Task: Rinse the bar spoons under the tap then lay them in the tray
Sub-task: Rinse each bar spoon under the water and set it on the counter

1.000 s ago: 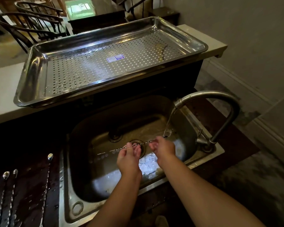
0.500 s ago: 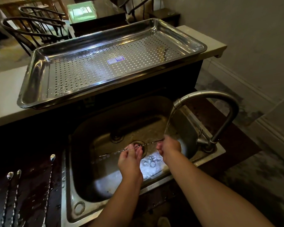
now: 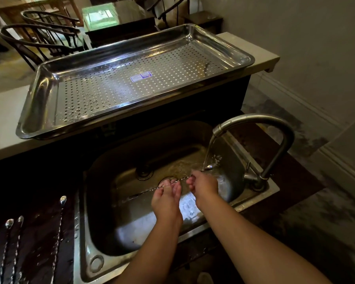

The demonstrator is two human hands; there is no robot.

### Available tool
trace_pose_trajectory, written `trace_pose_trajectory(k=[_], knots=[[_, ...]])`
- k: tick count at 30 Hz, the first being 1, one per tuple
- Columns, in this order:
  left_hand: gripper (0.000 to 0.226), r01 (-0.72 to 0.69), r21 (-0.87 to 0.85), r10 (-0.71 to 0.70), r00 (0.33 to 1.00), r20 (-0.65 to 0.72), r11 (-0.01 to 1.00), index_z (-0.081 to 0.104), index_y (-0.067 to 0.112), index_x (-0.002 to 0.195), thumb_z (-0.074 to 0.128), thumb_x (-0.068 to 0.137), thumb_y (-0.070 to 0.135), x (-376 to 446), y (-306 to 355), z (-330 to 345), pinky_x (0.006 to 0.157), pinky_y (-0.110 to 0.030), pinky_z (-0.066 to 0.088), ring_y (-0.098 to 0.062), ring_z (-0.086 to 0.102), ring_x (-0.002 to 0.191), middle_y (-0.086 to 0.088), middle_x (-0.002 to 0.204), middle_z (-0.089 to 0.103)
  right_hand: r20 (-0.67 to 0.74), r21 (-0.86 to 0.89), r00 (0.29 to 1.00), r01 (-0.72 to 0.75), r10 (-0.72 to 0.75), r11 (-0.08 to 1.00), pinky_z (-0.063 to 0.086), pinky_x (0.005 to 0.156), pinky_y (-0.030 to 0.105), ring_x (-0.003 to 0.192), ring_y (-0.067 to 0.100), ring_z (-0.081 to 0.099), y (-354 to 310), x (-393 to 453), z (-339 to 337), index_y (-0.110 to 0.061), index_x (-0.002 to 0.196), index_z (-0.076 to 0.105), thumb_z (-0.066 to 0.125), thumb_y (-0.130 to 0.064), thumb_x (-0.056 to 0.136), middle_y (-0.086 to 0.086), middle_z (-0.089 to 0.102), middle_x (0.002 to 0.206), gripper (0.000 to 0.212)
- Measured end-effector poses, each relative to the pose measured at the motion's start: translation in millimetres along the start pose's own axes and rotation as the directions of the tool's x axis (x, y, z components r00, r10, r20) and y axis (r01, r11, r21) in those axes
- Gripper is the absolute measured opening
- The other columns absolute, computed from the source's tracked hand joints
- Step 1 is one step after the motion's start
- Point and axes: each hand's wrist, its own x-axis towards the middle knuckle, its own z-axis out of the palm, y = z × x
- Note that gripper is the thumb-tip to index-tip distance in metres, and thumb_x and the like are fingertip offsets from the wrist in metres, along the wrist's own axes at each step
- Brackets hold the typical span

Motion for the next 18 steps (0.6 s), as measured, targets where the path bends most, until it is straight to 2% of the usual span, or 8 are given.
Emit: trace_pose_trajectory(k=[3,8,12,18], knots=[[0.014,0.027,0.018,-0.027,0.999,0.019,0.999,0.058,0.001,0.089,0.053,0.096,0.013,-2,-8,9,0.059,-0.016,0.057,-0.019,0.068,0.080,-0.016,0.094,0.065,0.041,0.025,0.999,-0.009,0.008,1.000,0.041,0.048,0.027,0.038,0.014,0.049,-4,-2,-6,-0.005,0.057,0.061,0.060,-0.011,0.083,0.002,0.059,0.042,0.027],[0.020,0.063,0.040,-0.065,0.997,0.046,0.997,0.058,-0.005,0.106,0.053,0.096,0.012,-4,-20,24,0.070,-0.022,0.060,-0.022,0.068,0.086,-0.018,0.102,0.066,0.068,0.060,0.998,-0.016,0.012,0.998,0.042,0.049,0.027,0.042,0.015,0.054,-11,1,-17,-0.005,0.057,0.062,0.059,-0.011,0.084,0.003,0.061,0.044,0.028],[0.014,0.080,0.031,-0.082,0.995,0.060,0.996,0.060,0.000,0.100,0.053,0.095,0.011,-5,-26,34,0.058,-0.016,0.057,-0.018,0.068,0.079,-0.013,0.090,0.067,0.075,0.087,0.997,-0.017,0.010,0.996,0.042,0.051,0.027,0.047,0.018,0.055,-22,7,-25,-0.006,0.053,0.061,0.059,-0.010,0.086,0.003,0.060,0.043,0.034],[0.012,0.143,0.053,-0.147,0.985,0.088,0.988,0.063,0.003,0.098,0.056,0.094,0.012,-6,-35,51,0.057,-0.016,0.056,-0.016,0.072,0.074,-0.016,0.091,0.070,0.054,0.136,0.999,-0.012,0.005,0.991,0.041,0.047,0.025,0.035,0.011,0.050,-40,11,-37,-0.006,0.060,0.058,0.053,-0.012,0.091,0.000,0.056,0.040,0.033]])
